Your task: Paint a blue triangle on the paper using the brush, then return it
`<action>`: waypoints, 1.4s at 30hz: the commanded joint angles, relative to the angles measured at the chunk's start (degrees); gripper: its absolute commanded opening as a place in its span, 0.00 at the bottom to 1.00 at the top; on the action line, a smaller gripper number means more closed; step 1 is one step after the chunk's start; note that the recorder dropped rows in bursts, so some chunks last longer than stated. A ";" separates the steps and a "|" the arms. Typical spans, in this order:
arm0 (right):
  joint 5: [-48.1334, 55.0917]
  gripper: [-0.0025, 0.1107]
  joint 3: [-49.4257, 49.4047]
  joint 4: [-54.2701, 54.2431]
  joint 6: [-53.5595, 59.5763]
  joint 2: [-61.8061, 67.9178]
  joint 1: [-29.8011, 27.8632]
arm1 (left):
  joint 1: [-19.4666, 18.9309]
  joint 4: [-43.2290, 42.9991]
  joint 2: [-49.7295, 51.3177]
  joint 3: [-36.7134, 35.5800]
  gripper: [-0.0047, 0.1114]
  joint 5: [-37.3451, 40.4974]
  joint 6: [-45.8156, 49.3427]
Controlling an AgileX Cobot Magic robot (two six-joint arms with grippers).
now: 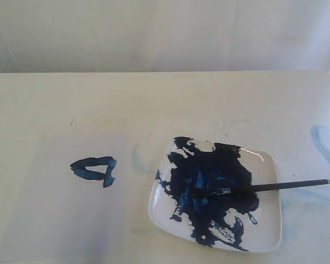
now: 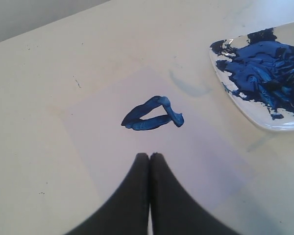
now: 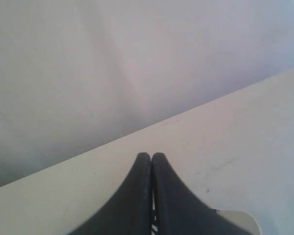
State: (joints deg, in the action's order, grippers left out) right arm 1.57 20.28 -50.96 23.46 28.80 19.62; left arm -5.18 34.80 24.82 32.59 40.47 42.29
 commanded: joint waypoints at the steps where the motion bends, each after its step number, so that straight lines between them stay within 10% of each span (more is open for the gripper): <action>1: 0.17 0.02 -0.38 0.50 0.78 -2.06 -0.27 | 0.28 0.70 -0.43 -0.15 0.04 0.69 0.03; 23: 12.38 0.02 -0.38 -2.01 -7.82 -12.12 -0.06 | 0.28 0.70 -0.43 -0.15 0.04 0.69 0.03; 42: -6.16 0.02 -1.31 6.86 -7.82 -28.80 -0.31 | 0.28 0.70 -0.43 -0.15 0.04 0.69 0.03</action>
State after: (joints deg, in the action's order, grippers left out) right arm -2.08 19.92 -50.54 15.55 0.31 19.62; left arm -5.18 34.80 24.82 32.59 40.47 42.29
